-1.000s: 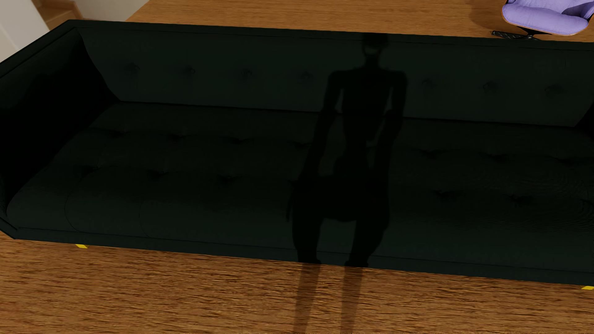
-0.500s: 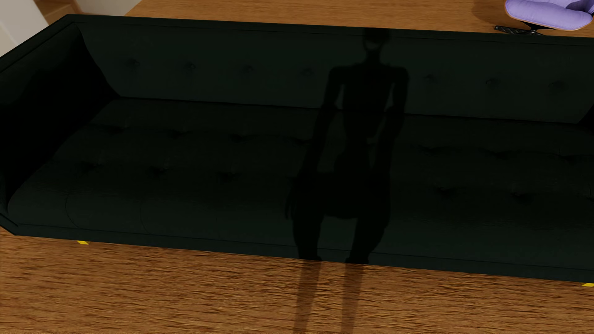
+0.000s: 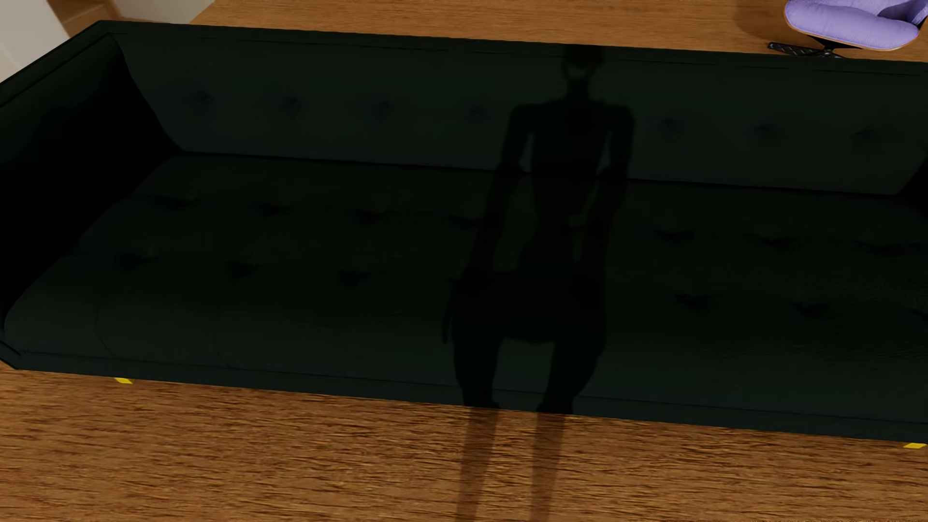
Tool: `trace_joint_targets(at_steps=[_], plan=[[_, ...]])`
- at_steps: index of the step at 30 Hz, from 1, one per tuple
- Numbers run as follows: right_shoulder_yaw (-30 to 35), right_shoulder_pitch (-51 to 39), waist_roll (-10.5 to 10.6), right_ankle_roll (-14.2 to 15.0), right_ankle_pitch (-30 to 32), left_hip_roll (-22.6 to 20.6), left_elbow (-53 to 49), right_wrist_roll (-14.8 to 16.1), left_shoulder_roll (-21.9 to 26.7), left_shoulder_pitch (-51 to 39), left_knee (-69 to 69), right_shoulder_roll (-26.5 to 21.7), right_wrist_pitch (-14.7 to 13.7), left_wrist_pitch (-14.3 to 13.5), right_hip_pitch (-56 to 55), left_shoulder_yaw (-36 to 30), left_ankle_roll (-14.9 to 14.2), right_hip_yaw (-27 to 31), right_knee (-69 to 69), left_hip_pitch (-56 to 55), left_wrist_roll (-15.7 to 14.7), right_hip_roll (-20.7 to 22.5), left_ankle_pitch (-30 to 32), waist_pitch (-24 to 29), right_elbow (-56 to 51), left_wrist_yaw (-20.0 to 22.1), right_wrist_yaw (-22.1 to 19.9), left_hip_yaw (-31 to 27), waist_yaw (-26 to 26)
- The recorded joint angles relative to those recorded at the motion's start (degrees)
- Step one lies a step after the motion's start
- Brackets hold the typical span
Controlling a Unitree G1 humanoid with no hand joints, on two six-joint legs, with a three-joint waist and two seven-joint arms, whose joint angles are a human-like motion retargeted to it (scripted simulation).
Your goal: Walk towards the dark green sofa
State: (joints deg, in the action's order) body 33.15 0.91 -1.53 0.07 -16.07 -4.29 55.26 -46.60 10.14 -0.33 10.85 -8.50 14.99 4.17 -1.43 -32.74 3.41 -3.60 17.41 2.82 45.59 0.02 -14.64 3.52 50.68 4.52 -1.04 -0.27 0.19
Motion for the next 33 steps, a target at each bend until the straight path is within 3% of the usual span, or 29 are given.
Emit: trace_joint_targets(at_steps=[11, 18, 25, 29, 33], plan=[[-2.28, -0.92, -0.11, -0.47, -0.3, 0.4, -1.0, 0.03, -1.17, 0.5, 0.13, 0.33, -1.34, 1.27, 0.05, 1.85, -0.21, 0.8, 0.68, 0.52, -1.19, 0.47, -0.49, -0.01, 0.35, 0.34, 0.33, 0.84, -0.23], [-3.7, -0.47, -0.19, -0.89, -0.61, 0.37, -0.88, -0.63, -2.15, 0.68, 0.52, 0.52, -1.6, 1.14, 0.32, 1.71, -0.22, 0.53, 1.0, 0.65, -0.25, 0.43, -0.59, 0.37, -0.06, 0.45, 0.59, 0.64, -0.15], [-3.38, -1.89, -0.22, -1.11, -0.62, 0.37, -0.97, -4.09, -2.45, 0.15, 0.43, -0.53, -6.28, 1.79, 0.28, 1.53, -0.4, 0.42, 0.65, 0.45, -0.18, 0.46, -0.41, 1.07, 0.72, 0.0, 6.74, 0.45, -0.24], [-5.08, -1.41, -0.2, -1.07, -0.25, 0.55, -0.86, -5.25, -2.56, -0.23, 0.28, 0.38, -4.23, 1.93, 0.32, 1.12, -0.56, 0.28, -0.31, 0.05, -0.07, 0.65, -0.18, 1.08, 0.38, 0.06, 3.44, 0.27, -0.26], [-6.49, -0.27, -0.18, -1.12, -0.29, 0.72, -0.86, -3.89, -1.87, 0.11, 0.38, 1.34, -3.28, 1.12, 0.18, 1.07, -0.73, 0.38, -0.28, -0.08, -0.3, 0.82, -0.24, 1.03, 0.36, 0.09, 2.39, 0.43, -0.31]])
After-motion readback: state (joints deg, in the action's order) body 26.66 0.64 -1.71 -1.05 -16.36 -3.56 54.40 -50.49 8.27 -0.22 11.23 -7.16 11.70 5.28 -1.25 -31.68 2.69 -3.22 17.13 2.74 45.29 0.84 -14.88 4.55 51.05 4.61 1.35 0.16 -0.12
